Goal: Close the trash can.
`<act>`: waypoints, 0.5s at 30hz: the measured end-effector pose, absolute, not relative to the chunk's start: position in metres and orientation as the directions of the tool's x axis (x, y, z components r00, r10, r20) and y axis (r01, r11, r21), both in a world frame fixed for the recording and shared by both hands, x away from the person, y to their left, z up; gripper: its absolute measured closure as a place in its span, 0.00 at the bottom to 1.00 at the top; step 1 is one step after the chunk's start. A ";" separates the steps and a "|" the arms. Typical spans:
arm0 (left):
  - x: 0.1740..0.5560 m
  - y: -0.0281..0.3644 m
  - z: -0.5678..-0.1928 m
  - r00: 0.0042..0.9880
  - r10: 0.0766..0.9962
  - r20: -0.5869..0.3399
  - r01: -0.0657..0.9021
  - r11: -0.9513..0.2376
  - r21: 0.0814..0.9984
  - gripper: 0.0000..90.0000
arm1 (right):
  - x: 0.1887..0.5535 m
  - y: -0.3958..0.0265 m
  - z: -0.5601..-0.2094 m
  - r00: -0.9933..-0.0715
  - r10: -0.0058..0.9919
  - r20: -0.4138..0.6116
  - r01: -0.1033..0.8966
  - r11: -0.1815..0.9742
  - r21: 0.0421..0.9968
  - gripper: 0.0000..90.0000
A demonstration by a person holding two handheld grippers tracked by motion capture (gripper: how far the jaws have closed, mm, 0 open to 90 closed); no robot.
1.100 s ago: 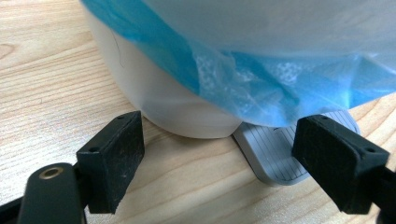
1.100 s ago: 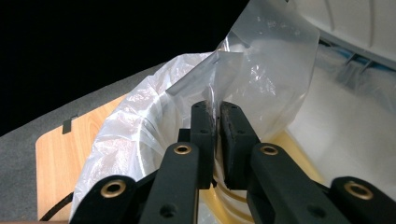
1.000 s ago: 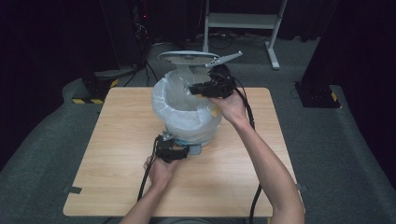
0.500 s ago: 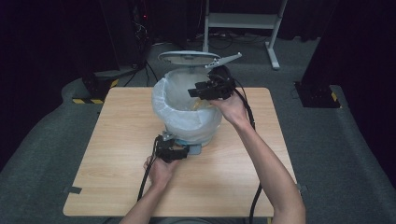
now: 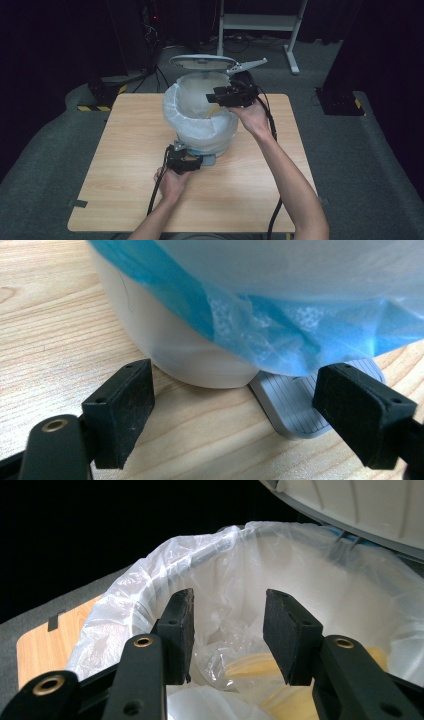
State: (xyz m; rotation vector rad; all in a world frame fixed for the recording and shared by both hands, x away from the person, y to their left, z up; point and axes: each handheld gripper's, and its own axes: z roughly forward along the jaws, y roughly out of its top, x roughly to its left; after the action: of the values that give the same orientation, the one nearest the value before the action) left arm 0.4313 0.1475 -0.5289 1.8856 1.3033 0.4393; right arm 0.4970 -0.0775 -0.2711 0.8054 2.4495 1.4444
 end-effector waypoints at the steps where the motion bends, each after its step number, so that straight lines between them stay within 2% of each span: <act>1: 0.431 0.148 -0.529 0.413 0.899 -0.146 0.627 -0.164 0.761 0.19 | 0.497 -0.079 -0.271 -0.834 0.540 0.113 0.357 0.373 0.856 0.62; 15: 0.431 0.148 -0.529 0.413 0.899 -0.146 0.627 -0.164 0.761 0.19 | 0.486 -0.101 -0.277 -0.818 0.560 0.133 0.362 0.321 0.875 0.62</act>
State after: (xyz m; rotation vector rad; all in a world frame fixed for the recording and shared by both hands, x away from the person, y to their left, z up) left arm 0.4313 0.1475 -0.5289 1.8861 1.3031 0.4392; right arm 0.4863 -0.1009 -0.2770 0.8453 2.3884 1.5044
